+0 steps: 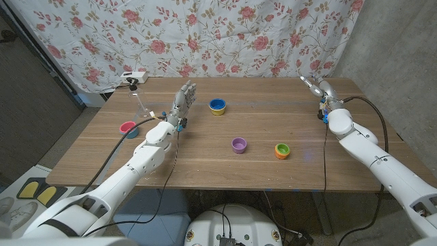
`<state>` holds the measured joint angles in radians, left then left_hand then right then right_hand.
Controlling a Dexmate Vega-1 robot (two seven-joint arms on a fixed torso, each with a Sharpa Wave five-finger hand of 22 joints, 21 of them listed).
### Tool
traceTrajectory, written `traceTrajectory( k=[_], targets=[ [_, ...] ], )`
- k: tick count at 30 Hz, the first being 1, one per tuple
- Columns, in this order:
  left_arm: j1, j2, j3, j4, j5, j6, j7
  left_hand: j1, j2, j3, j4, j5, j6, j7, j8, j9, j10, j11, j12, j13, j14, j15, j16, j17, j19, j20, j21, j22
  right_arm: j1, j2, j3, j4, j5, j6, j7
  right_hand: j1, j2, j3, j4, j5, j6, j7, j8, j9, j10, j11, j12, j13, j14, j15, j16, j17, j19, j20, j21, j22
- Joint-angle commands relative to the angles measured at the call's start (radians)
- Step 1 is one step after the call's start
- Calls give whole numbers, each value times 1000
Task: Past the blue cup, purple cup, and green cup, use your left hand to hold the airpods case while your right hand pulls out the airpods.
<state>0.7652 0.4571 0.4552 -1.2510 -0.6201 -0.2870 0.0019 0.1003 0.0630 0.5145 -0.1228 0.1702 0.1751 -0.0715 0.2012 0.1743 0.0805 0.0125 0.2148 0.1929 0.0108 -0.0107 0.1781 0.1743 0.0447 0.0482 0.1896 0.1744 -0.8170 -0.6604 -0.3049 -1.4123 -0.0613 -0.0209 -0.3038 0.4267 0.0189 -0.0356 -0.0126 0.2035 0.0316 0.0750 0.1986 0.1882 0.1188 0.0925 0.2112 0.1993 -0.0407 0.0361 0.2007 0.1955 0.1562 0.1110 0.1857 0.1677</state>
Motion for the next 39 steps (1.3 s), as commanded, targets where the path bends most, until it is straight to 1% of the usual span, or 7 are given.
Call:
traceTrajectory(
  k=[1, 9, 11, 14, 25, 29, 39],
  targets=[
    [-11, 2, 5, 20, -9, -1, -21, 1, -3, 4, -5, 5, 10, -3, -6, 5, 10, 0, 4, 4, 10, -1, 8, 3, -2, -1, 6, 3, -27, -4, -4, -75, -40, -141, -42, 8, -1, -3, -5, -2, 2, -1, -2, 2, -1, 6, -2, 3, 3, 11, 3, 0, 5, 12, 4, 1],
    [-8, 6, 3, 20, -16, 2, -23, 0, -3, 4, -5, 5, 11, -3, -7, 5, 10, -2, 4, 4, 10, -1, 7, 3, -1, -2, 6, 3, -42, -1, -6, -108, -44, -187, -51, 8, 0, -2, -6, -2, 8, 4, 0, 2, 3, 12, -1, 4, 12, 22, 6, 1, 17, 19, 8, 1],
    [-9, 5, 4, 25, -17, -1, -27, 0, -3, 4, -5, 5, 11, -4, -8, 5, 10, -2, 4, 4, 10, 0, 7, 3, -1, -2, 6, 3, -44, 2, -8, -118, -46, -206, -53, 6, 2, -3, -6, -3, 7, 1, 0, 2, 1, 14, -2, 4, 18, 29, 9, 2, 24, 39, 9, 1],
    [-10, -1, 3, 32, -22, -8, -30, 0, -3, 4, -4, 5, 11, -3, -8, 5, 11, -1, 4, 4, 10, 0, 7, 3, -1, -1, 6, 3, -46, 6, -12, -130, -52, -231, -60, 5, 3, -3, -6, -3, 7, 0, 0, 2, 1, 13, -2, 4, 25, 31, 12, 3, 28, 32, 11, 2],
    [-18, -4, 13, 39, -19, -6, -37, -1, -3, 4, -4, 5, 11, -4, -9, 5, 11, 1, 4, 4, 10, 0, 7, 3, -2, -1, 6, 3, -52, 18, -11, -148, -68, -289, -91, 3, 0, -6, -8, -4, 25, 13, 6, 3, 20, 17, 5, 5, 47, 31, 20, 6, 53, 39, 17, 3],
    [-15, -9, 12, 38, -21, -10, -31, -1, -3, 4, -4, 5, 12, -4, -9, 5, 10, 0, 4, 4, 10, -1, 7, 3, -2, -1, 6, 3, -57, 15, -5, -153, -65, -296, -93, 9, 0, -4, -14, -3, 55, 38, 14, 2, 49, 26, 13, 4, 71, 24, 26, 6, 77, 17, 20, 3],
    [-2, -2, 12, 16, -17, -6, -22, -1, -3, 4, -4, 5, 12, -3, -10, 5, 11, 1, 3, 4, 10, 1, 7, 3, -2, -2, 6, 3, -73, 13, 6, -169, -63, -322, -105, 13, -3, -5, -20, -4, 86, 43, 23, 2, 67, 25, 16, 4, 90, 27, 29, 5, 99, 16, 24, 2]
  ],
)
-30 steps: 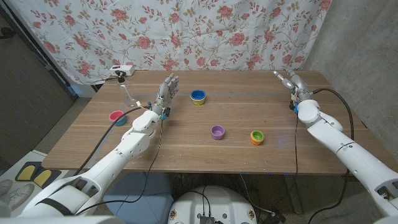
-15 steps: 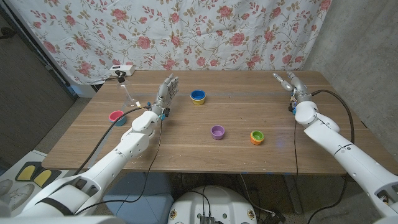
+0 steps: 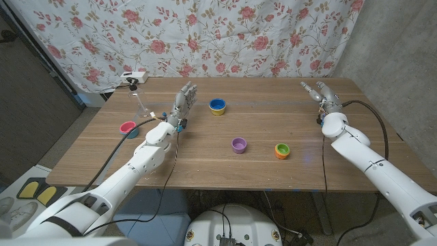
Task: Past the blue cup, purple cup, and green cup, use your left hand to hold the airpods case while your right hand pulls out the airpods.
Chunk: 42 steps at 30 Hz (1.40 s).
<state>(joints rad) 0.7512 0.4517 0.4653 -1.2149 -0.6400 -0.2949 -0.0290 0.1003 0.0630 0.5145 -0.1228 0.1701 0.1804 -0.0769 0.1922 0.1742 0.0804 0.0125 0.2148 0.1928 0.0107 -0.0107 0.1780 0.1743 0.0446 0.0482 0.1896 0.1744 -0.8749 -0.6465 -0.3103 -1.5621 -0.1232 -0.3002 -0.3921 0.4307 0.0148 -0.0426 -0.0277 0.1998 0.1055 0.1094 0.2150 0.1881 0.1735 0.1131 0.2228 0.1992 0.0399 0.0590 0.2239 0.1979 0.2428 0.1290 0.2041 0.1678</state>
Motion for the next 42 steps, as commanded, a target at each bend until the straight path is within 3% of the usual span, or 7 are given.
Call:
traceTrajectory(
  k=[1, 7, 11, 24, 31, 42],
  targets=[
    [14, 3, 2, -21, 2, 0, 11, -1, -3, 4, -5, 5, 7, 2, -2, 5, 10, 2, 3, 4, 10, 1, 7, 3, -2, -2, 6, 3, -16, 0, 11, -22, -2, -50, -19, 9, 1, 2, -5, 0, 21, 7, 9, 2, 15, 8, 5, 4, 12, 5, 6, 3, 15, -1, 5, 2],
    [25, 8, -1, -36, 2, 5, 17, -1, -2, 4, -5, 5, 6, 2, -2, 5, 11, 3, 3, 5, 11, 1, 7, 3, -2, -1, 6, 3, -21, 5, 15, -45, -5, -102, -29, 5, -2, -1, -5, 0, 36, 8, 12, 2, 21, 10, 6, 3, 19, 11, 8, 4, 24, 2, 6, 2],
    [29, 11, -1, -38, 2, 7, 18, -2, -2, 4, -5, 5, 6, 2, -3, 5, 10, 1, 3, 5, 10, 1, 7, 3, -2, -1, 6, 3, -31, 12, 36, -49, 32, -80, -12, 5, -5, -2, -6, -1, 48, 10, 15, 2, 33, 10, 9, 3, 30, 14, 10, 4, 33, 4, 7, 2],
    [35, 11, -5, -36, -8, 2, 9, -2, -2, 4, -5, 5, 8, 1, -3, 5, 11, 0, 3, 5, 9, -1, 6, 3, -1, -2, 6, 3, -21, 17, 31, -57, 34, -141, -7, 10, -2, 0, -10, 1, 55, 14, 13, 2, 36, 13, 6, 2, 25, 15, 5, 4, 35, 1, 3, 3],
    [32, 3, -2, -30, -6, -2, 11, -2, -2, 5, -5, 5, 7, 2, -4, 5, 12, 1, 3, 5, 10, -1, 6, 3, -1, -1, 6, 3, -6, 18, 14, -72, 3, -218, -21, 15, 3, 3, -13, 1, 55, 12, 10, 2, 34, 9, 3, 2, 26, 12, 4, 4, 34, 4, 1, 3],
    [33, 7, -2, -46, 5, 2, 25, -2, -2, 5, -5, 5, 8, 2, -4, 6, 13, -1, 3, 5, 10, -1, 6, 3, 0, -2, 7, 3, 5, 23, 15, -61, 6, -233, -15, 18, 3, 3, -16, 1, 60, 10, 9, 2, 43, 14, 5, 2, 34, 13, 5, 4, 42, 7, 1, 3]
  ],
)
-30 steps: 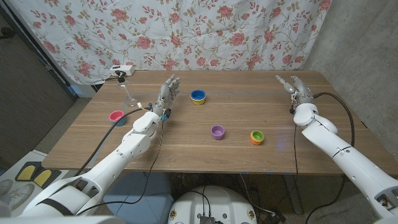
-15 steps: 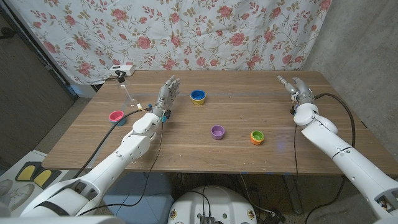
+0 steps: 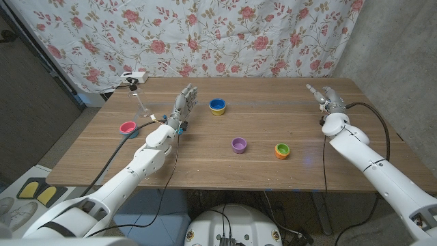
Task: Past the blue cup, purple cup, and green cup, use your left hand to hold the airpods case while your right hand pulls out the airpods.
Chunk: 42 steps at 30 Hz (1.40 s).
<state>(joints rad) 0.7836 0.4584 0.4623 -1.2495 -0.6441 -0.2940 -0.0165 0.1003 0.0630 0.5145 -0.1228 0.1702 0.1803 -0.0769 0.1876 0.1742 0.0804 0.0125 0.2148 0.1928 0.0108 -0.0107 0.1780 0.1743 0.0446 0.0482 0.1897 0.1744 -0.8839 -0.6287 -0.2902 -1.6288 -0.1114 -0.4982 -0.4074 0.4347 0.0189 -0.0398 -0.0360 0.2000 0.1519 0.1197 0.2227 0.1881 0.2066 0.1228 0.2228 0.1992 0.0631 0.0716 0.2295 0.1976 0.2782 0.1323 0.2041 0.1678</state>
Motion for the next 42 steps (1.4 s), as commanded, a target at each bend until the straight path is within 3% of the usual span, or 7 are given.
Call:
traceTrajectory(
  k=[1, 18, 30, 31, 38, 42],
  targets=[
    [0, 1, 1, -12, 7, 2, 9, -2, -2, 5, -5, 5, 8, 1, 0, 6, 13, -1, 3, 5, 10, -1, 6, 3, 0, -2, 7, 3, 16, 7, -6, 6, -7, -41, -1, 14, -2, 0, -8, 1, 14, 1, 1, 2, 10, 2, 4, 2, 11, 1, -1, 4, 7, 4, 1, 3],
    [4, 2, 2, -29, 9, 19, 19, -2, -2, 5, -5, 5, 7, 1, -1, 6, 13, -2, 2, 5, 9, 0, 6, 3, -1, -3, 6, 3, 30, 8, -21, 16, -32, -80, -6, 19, -1, 2, -13, 0, 21, 5, -1, 2, 16, 4, 3, 2, 17, 2, -2, 4, 14, 9, 0, 3],
    [3, -4, 5, -17, 8, 7, 5, -2, 0, 6, -5, 5, 10, 6, 0, 6, 14, -1, 3, 5, 10, 0, 7, 3, -1, -3, 6, 3, 51, 6, -44, 18, -61, -157, 3, 27, -4, 3, -19, 0, 17, 9, -5, 2, 14, 5, 0, 1, 14, 3, -6, 4, 19, 22, -1, 4],
    [5, -3, 5, -23, 11, 11, 15, -2, 0, 6, -5, 5, 9, 6, 0, 6, 15, -1, 3, 5, 10, 0, 6, 3, -1, -3, 6, 3, 50, 8, -42, 20, -60, -154, 1, 30, -5, 3, -21, 0, 17, 9, -6, 2, 13, 5, -1, 1, 14, 3, -6, 3, 20, 33, -2, 4],
    [2, -8, 12, -14, 13, 13, 6, 0, 5, 9, -5, 6, 15, 57, 0, 5, 15, -3, 2, 5, 9, -1, 6, 3, -4, -6, 5, 3, 61, 19, -50, 33, -68, -176, -5, 45, -8, 6, -32, 0, 23, 27, -6, 2, 21, 12, -1, 1, 17, 13, -8, 3, 29, 42, -2, 4],
    [1, -9, 11, -12, 11, 9, 2, 0, 6, 10, -5, 6, 9, 45, -3, 4, 15, -2, 2, 5, 8, -2, 6, 3, -6, -8, 4, 3, 68, 24, -51, 38, -70, -187, -5, 52, -10, 7, -38, 0, 25, 41, -7, 2, 23, 20, -2, 1, 17, 23, -9, 3, 31, 44, -3, 4]
  ],
)
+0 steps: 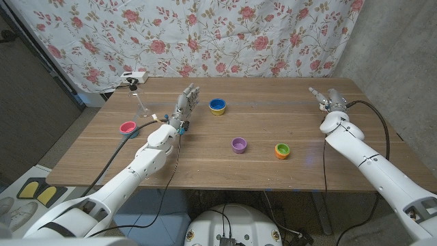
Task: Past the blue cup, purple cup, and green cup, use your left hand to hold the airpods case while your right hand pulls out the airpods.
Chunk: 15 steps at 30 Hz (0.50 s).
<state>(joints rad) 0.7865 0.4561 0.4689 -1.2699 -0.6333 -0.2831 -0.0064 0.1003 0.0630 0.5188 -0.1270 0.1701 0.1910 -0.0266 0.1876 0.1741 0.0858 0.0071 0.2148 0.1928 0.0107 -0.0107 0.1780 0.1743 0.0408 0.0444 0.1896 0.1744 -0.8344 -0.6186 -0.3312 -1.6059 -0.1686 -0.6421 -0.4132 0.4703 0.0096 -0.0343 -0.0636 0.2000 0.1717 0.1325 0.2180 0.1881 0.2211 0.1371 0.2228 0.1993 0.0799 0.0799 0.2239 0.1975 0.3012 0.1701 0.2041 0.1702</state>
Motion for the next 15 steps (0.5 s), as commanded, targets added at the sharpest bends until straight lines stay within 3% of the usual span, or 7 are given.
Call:
traceTrajectory(
  k=[1, 9, 15],
  targets=[
    [0, -5, 4, 4, 3, 0, -3, 0, 6, 6, 0, 6, -2, -5, -3, 4, 11, 0, 3, 5, 8, -2, 6, 3, -3, -5, 4, 3, 20, 17, -10, 16, -14, -48, -1, 18, -1, 2, -11, 0, 5, 31, -3, 2, 9, 7, -2, 1, 0, 17, -4, 3, 9, 7, -3, 1],
    [6, -1, 3, -6, 8, 1, 6, 0, 6, 6, -1, 5, 4, -3, -1, 4, 12, 0, 3, 5, 9, -1, 6, 3, -3, -6, 5, 2, 24, 32, -2, 20, -11, -63, -14, 28, -9, 1, -22, -1, 51, 63, 6, 2, 63, 33, 10, 0, 40, 47, 6, 4, 51, 32, 5, 2],
    [16, 1, 3, -15, 5, 5, 7, 0, 6, 6, -1, 5, 33, 3, 8, 4, 19, -3, 5, 5, 8, -2, 6, 3, -4, -7, 5, 2, 36, 36, -12, 16, -28, -102, -25, -12, -18, -16, -6, -3, 105, 64, 17, 3, 117, 36, 20, -2, 77, 56, 17, 11, 84, 39, 9, 4]
  ],
)
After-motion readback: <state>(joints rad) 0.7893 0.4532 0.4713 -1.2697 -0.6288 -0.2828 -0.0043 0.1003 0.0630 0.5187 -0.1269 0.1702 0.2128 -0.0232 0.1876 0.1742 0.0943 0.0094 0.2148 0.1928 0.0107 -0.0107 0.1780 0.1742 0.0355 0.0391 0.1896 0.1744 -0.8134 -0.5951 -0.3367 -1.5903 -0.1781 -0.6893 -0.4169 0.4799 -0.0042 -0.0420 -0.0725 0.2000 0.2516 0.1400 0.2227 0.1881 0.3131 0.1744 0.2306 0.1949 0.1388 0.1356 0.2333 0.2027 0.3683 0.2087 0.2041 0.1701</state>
